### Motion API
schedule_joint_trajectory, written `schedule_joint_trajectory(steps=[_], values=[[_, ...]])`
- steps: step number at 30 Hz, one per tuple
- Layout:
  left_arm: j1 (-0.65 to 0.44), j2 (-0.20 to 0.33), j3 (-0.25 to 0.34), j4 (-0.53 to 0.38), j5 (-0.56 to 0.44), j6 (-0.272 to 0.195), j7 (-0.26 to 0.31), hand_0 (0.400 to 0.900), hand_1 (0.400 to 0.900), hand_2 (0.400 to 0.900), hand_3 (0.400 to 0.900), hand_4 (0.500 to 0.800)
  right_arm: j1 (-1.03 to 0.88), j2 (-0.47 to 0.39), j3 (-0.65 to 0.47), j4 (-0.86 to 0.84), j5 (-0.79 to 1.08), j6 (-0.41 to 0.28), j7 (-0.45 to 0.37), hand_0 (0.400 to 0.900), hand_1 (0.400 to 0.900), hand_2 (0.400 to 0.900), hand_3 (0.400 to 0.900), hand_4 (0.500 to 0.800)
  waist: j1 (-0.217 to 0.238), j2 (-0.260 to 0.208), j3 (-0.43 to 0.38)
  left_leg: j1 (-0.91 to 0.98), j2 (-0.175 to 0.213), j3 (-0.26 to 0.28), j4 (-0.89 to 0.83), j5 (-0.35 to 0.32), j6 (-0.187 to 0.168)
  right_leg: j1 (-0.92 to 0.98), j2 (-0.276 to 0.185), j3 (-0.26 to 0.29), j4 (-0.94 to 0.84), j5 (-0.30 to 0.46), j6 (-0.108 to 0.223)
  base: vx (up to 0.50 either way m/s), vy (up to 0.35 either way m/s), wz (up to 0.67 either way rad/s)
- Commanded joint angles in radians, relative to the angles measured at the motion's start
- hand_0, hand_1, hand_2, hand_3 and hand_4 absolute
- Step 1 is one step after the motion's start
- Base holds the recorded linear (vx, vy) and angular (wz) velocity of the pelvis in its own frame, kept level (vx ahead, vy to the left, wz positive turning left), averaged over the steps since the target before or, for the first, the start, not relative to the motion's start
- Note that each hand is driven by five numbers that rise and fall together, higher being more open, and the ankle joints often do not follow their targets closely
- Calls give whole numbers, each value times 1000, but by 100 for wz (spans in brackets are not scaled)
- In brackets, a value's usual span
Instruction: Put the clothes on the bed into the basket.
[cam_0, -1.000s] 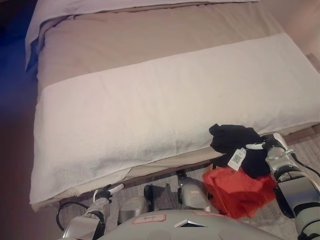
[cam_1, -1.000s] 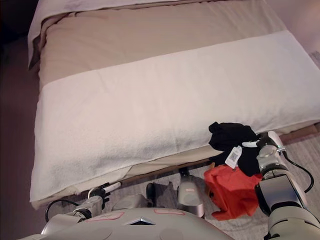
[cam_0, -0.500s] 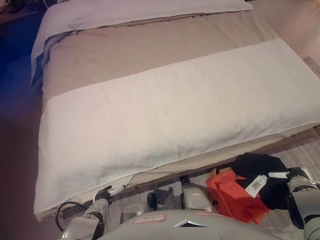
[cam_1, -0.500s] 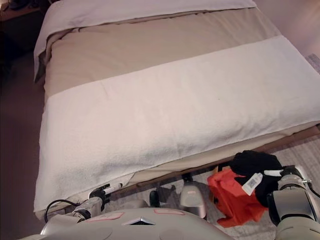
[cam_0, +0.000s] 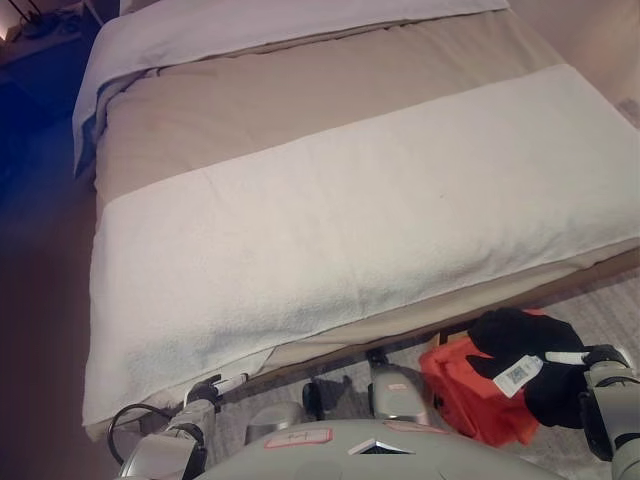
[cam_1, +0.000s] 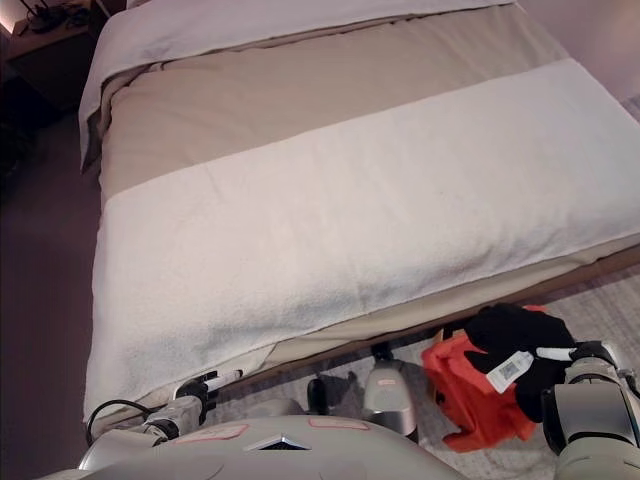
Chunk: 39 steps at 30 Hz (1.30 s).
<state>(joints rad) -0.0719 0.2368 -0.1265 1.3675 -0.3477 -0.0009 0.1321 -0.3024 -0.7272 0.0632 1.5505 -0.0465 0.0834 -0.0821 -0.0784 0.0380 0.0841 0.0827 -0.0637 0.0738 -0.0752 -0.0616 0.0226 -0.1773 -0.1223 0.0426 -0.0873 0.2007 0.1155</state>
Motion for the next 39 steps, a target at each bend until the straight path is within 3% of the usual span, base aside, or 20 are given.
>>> schedule_joint_trajectory(steps=[1, 12, 14, 19, 22, 25, 28, 29, 30, 32, 39], values=[[-50, 33, -5, 28, 19, -16, 8, 900, 900, 900, 900, 800, -50, -122, 36, 83, -7, 8, -24, 900, 900, 900, 900, 800, 11, 14, -1, -53, 28, 6, -10, 48, -61, 97, 21, -14, 8, -63, 23, 16, -16, 7], [-46, 45, 9, 42, 33, -8, 2, 900, 900, 900, 900, 800, -44, -100, 46, 89, -5, 13, -13, 900, 900, 900, 900, 800, 21, -1, -12, -50, 33, -1, -12, 48, -62, 110, 22, -22, 4, -67, 22, 3, -7, 2], [-45, 44, 35, 39, 29, -11, 10, 900, 900, 900, 900, 800, 62, -80, -16, 49, 22, 6, -15, 900, 900, 900, 900, 800, 6, -4, -13, -47, 35, 3, -12, 47, -62, 112, 24, -21, 5, -69, 22, 6, -13, -7], [-37, 47, 42, 36, 22, -14, 19, 900, 900, 900, 900, 800, 43, -61, 27, 38, 14, 5, -20, 900, 900, 900, 900, 800, 4, -10, -10, -45, 37, 12, -11, 48, -61, 109, 27, -16, 6, -66, 22, -22, -6, -5], [-40, 47, 40, 32, 21, -17, 28, 900, 900, 900, 900, 800, -3, 11, 73, -22, 52, -13, -37, 900, 900, 900, 900, 800, 12, -16, -9, -43, 37, 12, -11, 48, -59, 111, 29, -11, 7, -67, 21, -10, -9, -3], [-41, 37, 36, 33, 24, -18, 32, 900, 900, 900, 900, 800, -70, 152, 149, -127, 118, -42, -43, 900, 900, 900, 900, 800, 27, -21, -12, -42, 36, 11, -11, 48, -57, 114, 29, -8, 7, -66, 18, 0, 0, 0], [-40, 20, 7, 44, 81, -8, 17, 900, 900, 900, 900, 800, -66, 284, 215, -205, 123, -53, -37, 900, 900, 900, 900, 800, 34, -22, -17, -40, 37, 7, -12, 50, -55, 114, 31, -10, 9, -66, 13, -1, 3, 2], [-38, 18, -5, 53, 102, -11, 10, 900, 900, 900, 900, 800, -104, 312, 229, -159, 125, -52, -34, 900, 900, 900, 900, 800, 42, -21, -20, -40, 36, 3, -12, 49, -54, 116, 31, -13, 8, -67, 13, 4, 9, 13], [-40, 21, -13, 54, 125, -7, 3, 900, 900, 900, 900, 800, -83, 259, 215, -148, 123, -60, -3, 900, 900, 900, 900, 800, 46, -20, -24, -40, 36, -2, -12, 49, -55, 117, 31, -18, 7, -68, 14, 7, 0, 19], [-42, 26, -24, 37, 146, -11, -7, 900, 900, 900, 900, 800, -46, 233, 217, -155, 100, -59, 10, 900, 900, 900, 900, 800, 50, -25, -26, -38, 37, -8, -12, 50, -55, 120, 30, -26, 7, -70, 13, -6, -9, 15], [-39, 9, -37, 58, 176, -3, -10, 900, 900, 900, 900, 800, -76, 331, 296, -175, 19, -61, 17, 900, 900, 900, 900, 800, 72, -33, -25, -40, 35, -36, -12, 57, -56, 131, 26, -52, 9, -74, 8, -5, -11, 16]])
